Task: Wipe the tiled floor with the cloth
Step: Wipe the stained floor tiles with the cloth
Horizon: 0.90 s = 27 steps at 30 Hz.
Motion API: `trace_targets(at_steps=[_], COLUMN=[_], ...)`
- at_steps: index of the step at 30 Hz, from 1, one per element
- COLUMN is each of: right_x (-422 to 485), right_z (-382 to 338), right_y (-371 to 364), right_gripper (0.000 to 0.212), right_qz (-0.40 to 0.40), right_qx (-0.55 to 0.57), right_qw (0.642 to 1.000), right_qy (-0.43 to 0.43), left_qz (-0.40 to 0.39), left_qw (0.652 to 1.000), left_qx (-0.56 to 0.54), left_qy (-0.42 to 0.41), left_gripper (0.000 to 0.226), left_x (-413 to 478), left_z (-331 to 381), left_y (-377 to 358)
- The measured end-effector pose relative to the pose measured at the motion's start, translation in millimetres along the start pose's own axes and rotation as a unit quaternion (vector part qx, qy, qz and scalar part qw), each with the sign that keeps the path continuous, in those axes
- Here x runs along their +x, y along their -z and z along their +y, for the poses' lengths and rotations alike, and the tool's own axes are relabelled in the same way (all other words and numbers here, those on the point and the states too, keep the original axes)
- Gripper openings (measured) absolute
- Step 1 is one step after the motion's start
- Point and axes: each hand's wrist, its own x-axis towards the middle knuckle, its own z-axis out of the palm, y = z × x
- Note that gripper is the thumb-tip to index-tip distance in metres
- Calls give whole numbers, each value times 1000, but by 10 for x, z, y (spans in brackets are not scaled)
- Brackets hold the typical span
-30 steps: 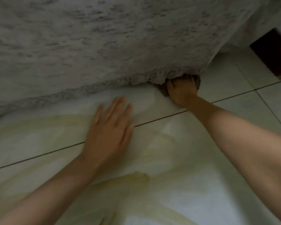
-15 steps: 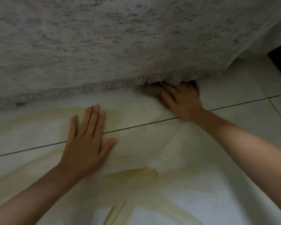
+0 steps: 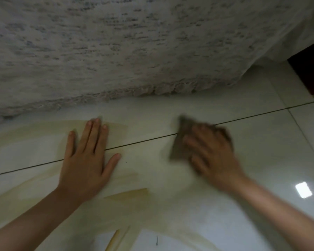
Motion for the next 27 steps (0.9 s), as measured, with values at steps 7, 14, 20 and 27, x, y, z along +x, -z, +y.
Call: trace_targets(at_steps=[7,14,20,27], right_x=[587,-1294,-503,724], right_z=[248,-885,477,-953], right_y=[-39,-99,94,-260], right_gripper=[53,56,66,55], right_qz=[66,-57,38,115], right_qx=[11,-38,-5,-1], right_qw=[929,998,922,915], right_qy=[-363,11,-386,-386], left_qz=[5,21,21,15], left_qw=[1000,1000,1000,998], left_qx=[3,-2,0,-61], left_qy=[-3,-1,0,-2], left_gripper=[77,77,77,73], left_x=[4,-3,5,-6], left_z=[-17,-17,-17,-9], left_y=[-6,-26,-59,23])
